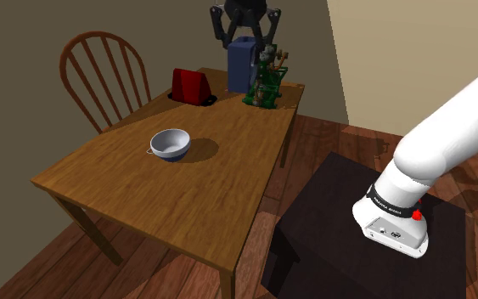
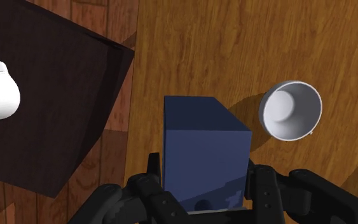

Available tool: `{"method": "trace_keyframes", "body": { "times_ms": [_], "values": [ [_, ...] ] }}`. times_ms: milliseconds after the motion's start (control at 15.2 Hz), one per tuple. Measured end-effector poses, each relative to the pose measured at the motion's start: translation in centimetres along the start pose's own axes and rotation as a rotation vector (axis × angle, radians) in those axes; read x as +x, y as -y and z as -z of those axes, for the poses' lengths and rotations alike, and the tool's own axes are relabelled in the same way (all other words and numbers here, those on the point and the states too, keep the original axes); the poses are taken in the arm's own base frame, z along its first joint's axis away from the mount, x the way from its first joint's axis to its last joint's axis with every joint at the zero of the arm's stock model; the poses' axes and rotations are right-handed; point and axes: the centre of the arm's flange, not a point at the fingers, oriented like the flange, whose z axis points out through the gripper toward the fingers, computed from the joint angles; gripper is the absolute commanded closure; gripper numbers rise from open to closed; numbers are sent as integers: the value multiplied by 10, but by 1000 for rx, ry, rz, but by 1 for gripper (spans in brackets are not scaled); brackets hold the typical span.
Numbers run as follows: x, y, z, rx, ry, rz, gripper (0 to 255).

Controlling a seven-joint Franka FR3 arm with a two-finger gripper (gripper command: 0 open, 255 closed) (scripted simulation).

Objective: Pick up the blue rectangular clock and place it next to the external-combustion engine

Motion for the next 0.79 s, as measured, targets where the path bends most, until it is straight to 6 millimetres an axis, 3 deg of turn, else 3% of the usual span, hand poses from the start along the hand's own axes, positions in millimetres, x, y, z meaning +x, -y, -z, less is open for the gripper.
{"method": "trace_keyframes", "body": {
  "times_ms": [330, 792],
  "values": [
    [9, 0, 21, 0, 0, 0, 255],
    [93, -2, 23, 0, 0, -1, 255]
  ]
}}
